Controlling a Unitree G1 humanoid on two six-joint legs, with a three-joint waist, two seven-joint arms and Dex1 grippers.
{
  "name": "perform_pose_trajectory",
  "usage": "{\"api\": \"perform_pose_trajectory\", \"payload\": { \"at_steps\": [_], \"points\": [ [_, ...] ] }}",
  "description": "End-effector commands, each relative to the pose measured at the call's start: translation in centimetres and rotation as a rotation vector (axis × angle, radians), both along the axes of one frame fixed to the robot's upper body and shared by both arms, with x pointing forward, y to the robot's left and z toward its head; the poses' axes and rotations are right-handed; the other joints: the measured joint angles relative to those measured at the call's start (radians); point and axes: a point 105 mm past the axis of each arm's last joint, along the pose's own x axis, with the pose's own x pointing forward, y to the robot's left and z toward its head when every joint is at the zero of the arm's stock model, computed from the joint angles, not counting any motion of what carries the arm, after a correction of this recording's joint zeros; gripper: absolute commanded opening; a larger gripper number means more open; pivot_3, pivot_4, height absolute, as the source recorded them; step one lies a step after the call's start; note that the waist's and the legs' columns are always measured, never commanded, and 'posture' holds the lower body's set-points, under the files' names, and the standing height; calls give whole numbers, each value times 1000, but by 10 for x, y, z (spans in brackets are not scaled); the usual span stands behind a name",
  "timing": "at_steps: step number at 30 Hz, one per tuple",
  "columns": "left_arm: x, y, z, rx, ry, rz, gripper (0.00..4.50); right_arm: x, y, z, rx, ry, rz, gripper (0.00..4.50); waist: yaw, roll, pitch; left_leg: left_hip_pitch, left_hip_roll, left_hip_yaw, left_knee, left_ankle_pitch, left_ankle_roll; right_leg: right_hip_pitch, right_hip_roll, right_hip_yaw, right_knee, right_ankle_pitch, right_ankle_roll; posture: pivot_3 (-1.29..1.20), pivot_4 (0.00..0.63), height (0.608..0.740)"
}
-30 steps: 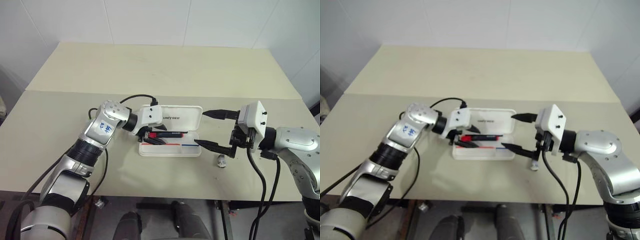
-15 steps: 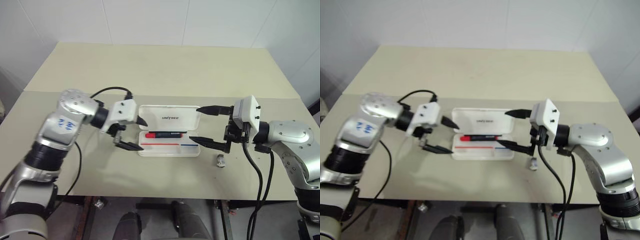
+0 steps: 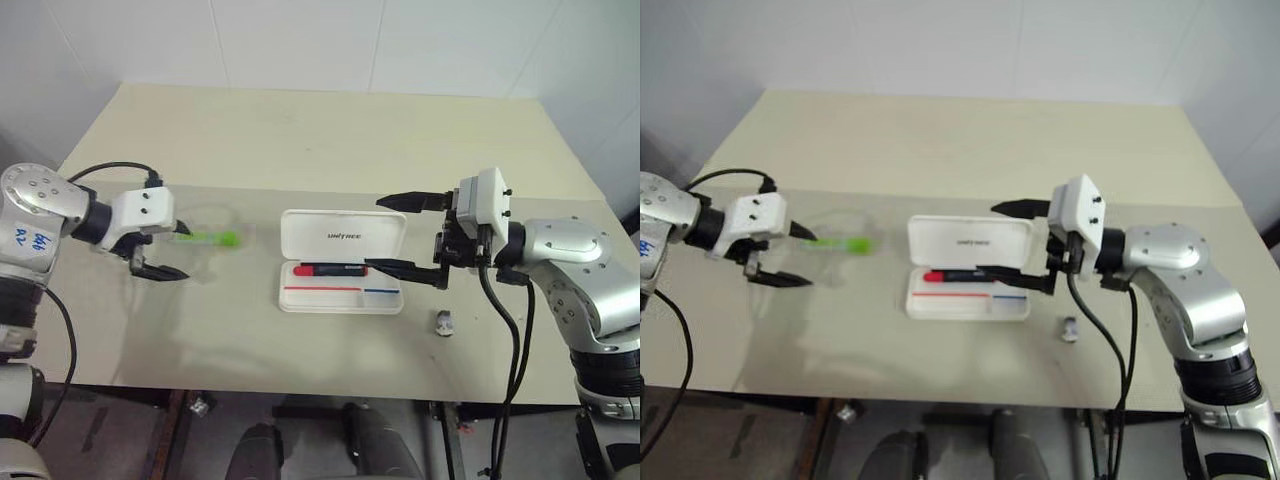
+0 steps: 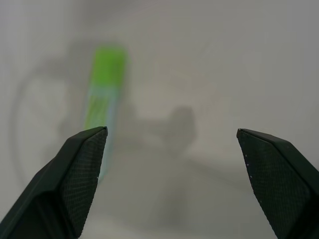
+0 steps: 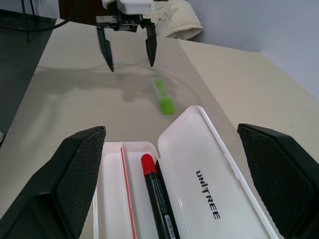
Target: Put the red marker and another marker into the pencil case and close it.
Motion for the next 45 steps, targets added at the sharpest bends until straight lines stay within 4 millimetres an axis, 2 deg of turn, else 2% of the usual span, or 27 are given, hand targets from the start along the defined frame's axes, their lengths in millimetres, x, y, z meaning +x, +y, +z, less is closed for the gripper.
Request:
{"api": "perform_pose_trajectory", "payload": {
  "at_steps": [1,5,12,30,33,41,45],
  "points": [
    [11,7,2,25,-46,-5,4466,-5,5,11,8,-47,31,4500,1,0,0,-1,0,0,0,0,0,0,0,0,0,0,0,0,150,740],
    [29,10,-1,41,-95,24,4466,-5,7,14,11,-54,33,4500,1,0,0,-2,0,0,0,0,0,0,0,-1,-2,1,2,0,150,740],
    [49,-7,1,28,-134,15,4466,-7,6,16,12,-56,24,4500,0,0,0,-3,0,0,0,0,0,0,0,-1,-2,2,3,0,150,740],
    [60,-35,-37,-25,-5,72,4466,-13,1,20,14,-69,-31,4500,7,0,0,-2,0,0,0,0,0,0,0,0,-1,2,4,0,150,740],
    [59,-42,-43,-81,30,84,3849,-16,0,21,14,-69,-46,4500,19,0,0,-1,0,0,1,0,0,0,0,0,0,2,4,0,150,740],
    [56,-41,-51,-90,54,92,1199,-19,-1,22,17,-66,-67,4500,26,0,0,-2,-1,0,1,0,0,0,0,0,-1,2,4,0,150,740],
    [56,-38,-48,-92,30,88,1135,-18,1,22,18,-66,-62,4500,26,0,0,-1,-1,0,1,0,0,0,0,0,0,2,4,0,150,740]
  ]
}}
